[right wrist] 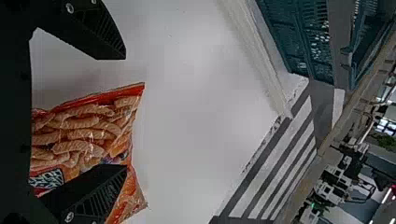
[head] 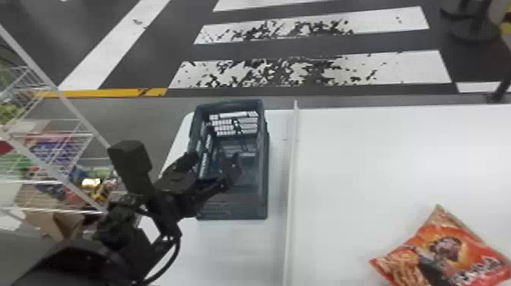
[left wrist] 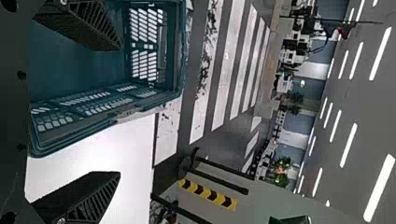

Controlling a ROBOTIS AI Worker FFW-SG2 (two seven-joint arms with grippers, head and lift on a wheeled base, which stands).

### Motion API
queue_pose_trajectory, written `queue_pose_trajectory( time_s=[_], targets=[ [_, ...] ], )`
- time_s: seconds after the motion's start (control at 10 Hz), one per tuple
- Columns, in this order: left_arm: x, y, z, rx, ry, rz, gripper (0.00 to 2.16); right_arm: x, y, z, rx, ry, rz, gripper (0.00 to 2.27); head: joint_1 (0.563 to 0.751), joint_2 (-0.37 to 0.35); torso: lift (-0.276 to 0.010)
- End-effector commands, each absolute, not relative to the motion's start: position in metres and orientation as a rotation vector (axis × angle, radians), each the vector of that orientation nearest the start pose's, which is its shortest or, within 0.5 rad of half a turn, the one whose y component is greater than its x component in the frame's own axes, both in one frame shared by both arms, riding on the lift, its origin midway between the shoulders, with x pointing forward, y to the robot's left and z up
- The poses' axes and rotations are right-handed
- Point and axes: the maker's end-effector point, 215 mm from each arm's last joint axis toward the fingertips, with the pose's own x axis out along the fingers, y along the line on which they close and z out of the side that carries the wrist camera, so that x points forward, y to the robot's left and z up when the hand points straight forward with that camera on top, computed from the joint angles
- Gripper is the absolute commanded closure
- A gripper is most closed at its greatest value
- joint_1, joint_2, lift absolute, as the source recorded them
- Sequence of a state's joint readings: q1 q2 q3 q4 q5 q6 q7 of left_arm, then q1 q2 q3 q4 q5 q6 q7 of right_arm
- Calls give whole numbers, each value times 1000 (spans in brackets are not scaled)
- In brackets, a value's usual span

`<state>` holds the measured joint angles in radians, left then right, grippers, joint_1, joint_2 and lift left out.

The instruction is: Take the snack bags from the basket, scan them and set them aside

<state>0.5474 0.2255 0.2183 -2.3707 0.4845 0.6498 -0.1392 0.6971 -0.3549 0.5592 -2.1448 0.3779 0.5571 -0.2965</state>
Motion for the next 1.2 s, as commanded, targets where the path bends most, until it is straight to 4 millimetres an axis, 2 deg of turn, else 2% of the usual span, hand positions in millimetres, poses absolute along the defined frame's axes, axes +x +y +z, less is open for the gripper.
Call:
queue_pose_trajectory(
  time_s=[0.0, 0.2, 0.3, 0.6, 0.7, 0.8, 0.9, 1.0, 1.1],
  targets=[
    [413, 248, -343, -180, 372, -231, 36, 256, -100, -518, -677, 542, 303, 97, 695, 247, -75],
    [411, 243, -344, -191, 372, -249, 36, 259, -107, -530, -752, 555, 288, 97, 695, 246, -75],
    [410, 243, -345, -192, 375, -250, 36, 267, -113, -532, -773, 547, 271, 97, 695, 238, -75],
    [408, 240, -344, -201, 377, -261, 36, 284, -147, -541, -918, 560, 178, 117, 695, 197, -75],
    [407, 237, -343, -208, 375, -273, 36, 287, -156, -543, -957, 576, 161, 198, 695, 169, -75],
    [406, 236, -342, -213, 376, -279, 36, 286, -164, -547, -996, 605, 148, 387, 695, 157, -75],
    [406, 235, -342, -219, 374, -281, 36, 284, -167, -547, -1012, 610, 146, 1133, 695, 135, -75],
    [406, 235, -343, -217, 378, -281, 36, 284, -163, -540, -1018, 583, 140, 2067, 695, 120, -75],
    [406, 235, -344, -219, 379, -281, 36, 289, -154, -530, -1004, 517, 144, 2246, 695, 117, -75]
  ],
)
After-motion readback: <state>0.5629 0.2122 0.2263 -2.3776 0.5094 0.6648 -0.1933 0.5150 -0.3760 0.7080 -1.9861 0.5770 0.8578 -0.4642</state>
